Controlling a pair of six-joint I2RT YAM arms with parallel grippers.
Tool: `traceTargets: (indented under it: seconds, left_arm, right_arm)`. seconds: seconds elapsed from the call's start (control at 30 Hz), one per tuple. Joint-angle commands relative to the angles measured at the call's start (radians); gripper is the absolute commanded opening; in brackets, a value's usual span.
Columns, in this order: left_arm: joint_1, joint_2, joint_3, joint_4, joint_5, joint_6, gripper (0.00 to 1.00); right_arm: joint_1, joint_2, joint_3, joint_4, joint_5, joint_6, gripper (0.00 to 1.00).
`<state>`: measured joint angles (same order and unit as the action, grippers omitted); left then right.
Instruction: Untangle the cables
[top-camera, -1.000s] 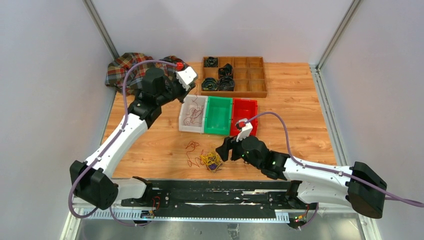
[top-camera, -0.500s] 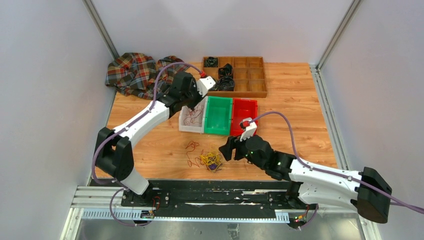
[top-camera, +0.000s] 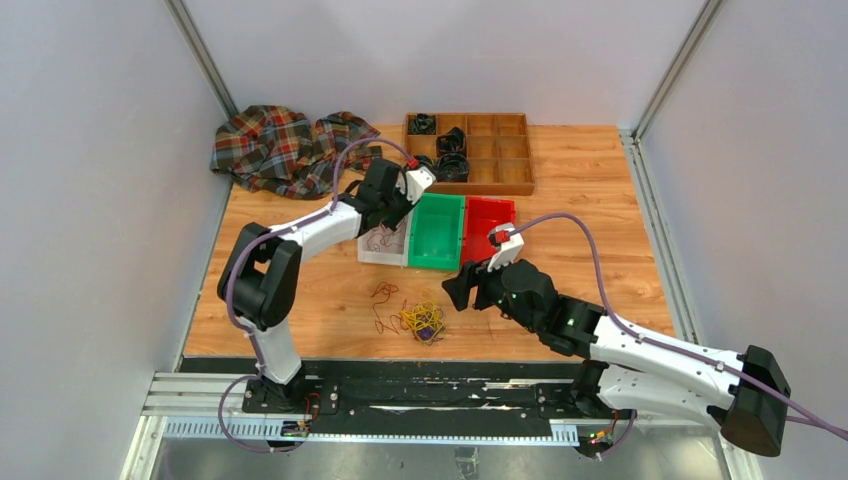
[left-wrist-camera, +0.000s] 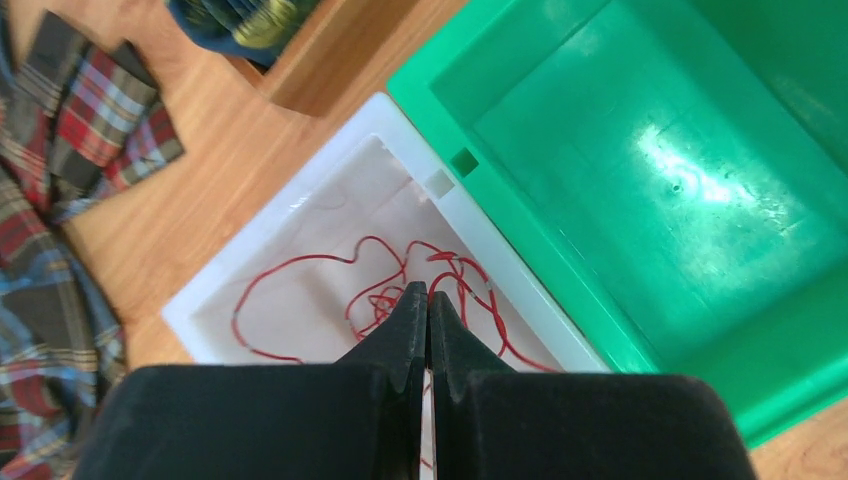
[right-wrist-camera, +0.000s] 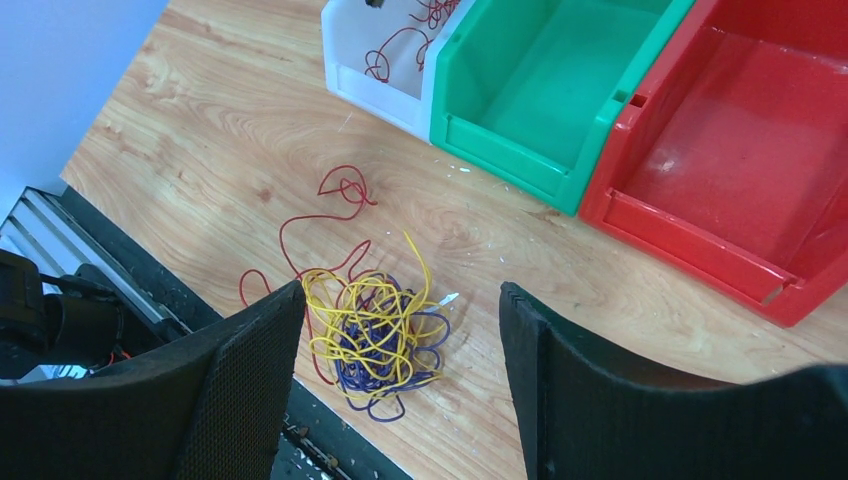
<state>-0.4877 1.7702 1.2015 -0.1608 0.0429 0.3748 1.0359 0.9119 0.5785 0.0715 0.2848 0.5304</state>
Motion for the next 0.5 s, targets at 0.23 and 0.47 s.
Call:
traceTargets:
  seconds: [0.23, 0.47]
  left_arm:
    - [0.012, 0.055, 0.034, 0.018, -0.013, -0.068, 0.13]
    - [0.025, 0.021, 0.069, -0.151, 0.082, -0.063, 0.77]
  right_arm:
    - [-0.02, -0.019, 0.073, -0.07, 0.013, -0.04, 0.71]
    - [-0.019, -0.007, 0.093, -0.077, -0.002, -0.042, 0.71]
